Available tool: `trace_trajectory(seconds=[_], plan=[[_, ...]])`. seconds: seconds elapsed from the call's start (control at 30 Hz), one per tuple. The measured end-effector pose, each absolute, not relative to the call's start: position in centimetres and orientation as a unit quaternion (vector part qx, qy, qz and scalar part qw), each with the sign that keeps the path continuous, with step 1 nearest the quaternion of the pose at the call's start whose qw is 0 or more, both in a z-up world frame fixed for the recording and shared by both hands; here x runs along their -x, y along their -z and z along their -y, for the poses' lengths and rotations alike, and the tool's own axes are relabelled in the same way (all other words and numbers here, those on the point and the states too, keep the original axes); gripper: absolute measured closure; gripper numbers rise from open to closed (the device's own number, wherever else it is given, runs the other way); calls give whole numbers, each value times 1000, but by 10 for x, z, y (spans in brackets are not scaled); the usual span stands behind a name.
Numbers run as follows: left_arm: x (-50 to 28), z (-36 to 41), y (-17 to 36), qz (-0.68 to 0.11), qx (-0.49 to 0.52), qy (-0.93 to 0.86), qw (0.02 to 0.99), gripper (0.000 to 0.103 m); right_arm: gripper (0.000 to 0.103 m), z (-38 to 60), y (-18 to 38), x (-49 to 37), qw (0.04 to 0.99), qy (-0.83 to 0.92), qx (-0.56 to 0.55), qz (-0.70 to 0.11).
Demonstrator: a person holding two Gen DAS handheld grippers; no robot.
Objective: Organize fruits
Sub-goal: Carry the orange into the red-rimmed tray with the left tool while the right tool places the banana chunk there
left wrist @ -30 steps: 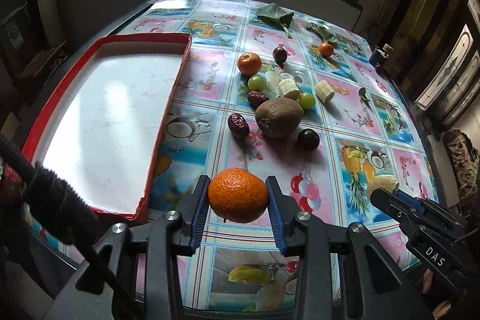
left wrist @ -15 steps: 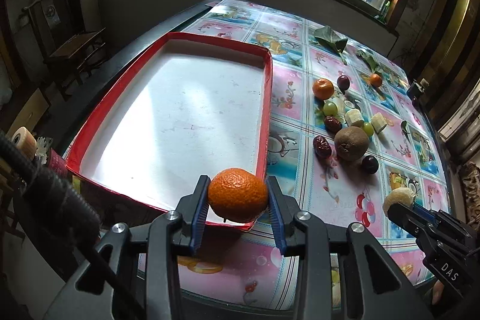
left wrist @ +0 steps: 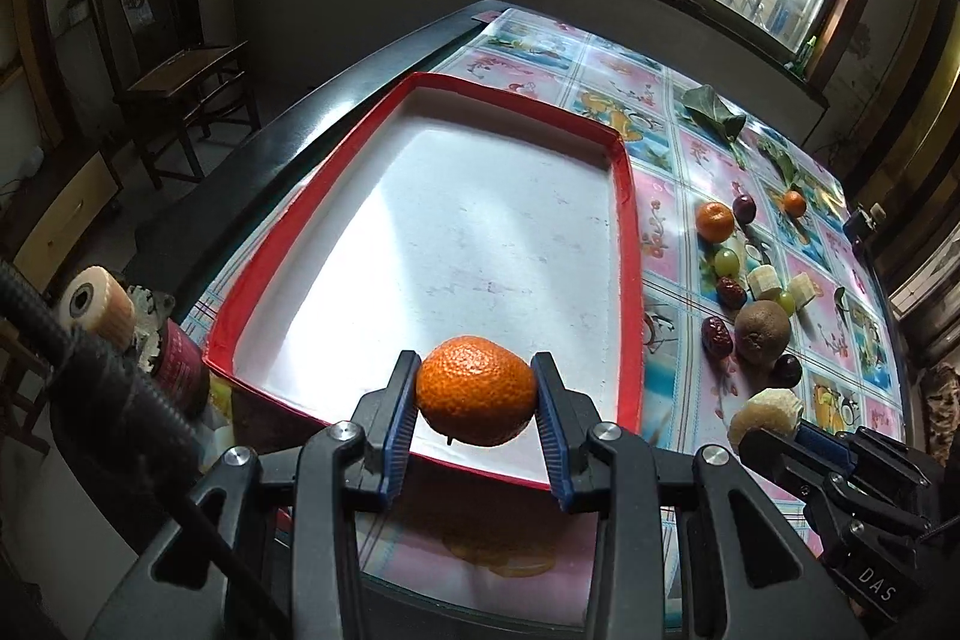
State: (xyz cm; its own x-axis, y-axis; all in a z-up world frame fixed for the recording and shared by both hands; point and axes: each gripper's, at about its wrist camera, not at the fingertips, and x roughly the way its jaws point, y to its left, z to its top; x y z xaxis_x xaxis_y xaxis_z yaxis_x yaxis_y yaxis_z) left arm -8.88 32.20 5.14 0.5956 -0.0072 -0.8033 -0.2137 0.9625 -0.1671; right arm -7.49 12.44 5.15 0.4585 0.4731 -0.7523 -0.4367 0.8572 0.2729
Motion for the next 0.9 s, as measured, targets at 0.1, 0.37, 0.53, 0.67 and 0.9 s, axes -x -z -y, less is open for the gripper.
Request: trace_trajectory(seconds=[0.1, 0.37, 0.53, 0.67, 0.9], plan=[[82, -341, -51, -448, 124, -76, 882, 66, 80, -158, -52, 66, 845, -295, -1, -446], [63, -360, -32, -468, 136, -80, 870, 66, 80, -219, -38, 44, 821, -329, 38, -465], [56, -366, -19, -483, 143, -81, 860, 66, 80, -236, -27, 37, 806, -335, 54, -485], [52, -369, -8, -494, 140, -88, 853, 66, 80, -244, -15, 33, 797, -336, 62, -498], [54, -368, -7, -497, 138, -87, 852, 65, 79, -251, -7, 28, 791, -336, 71, -507]])
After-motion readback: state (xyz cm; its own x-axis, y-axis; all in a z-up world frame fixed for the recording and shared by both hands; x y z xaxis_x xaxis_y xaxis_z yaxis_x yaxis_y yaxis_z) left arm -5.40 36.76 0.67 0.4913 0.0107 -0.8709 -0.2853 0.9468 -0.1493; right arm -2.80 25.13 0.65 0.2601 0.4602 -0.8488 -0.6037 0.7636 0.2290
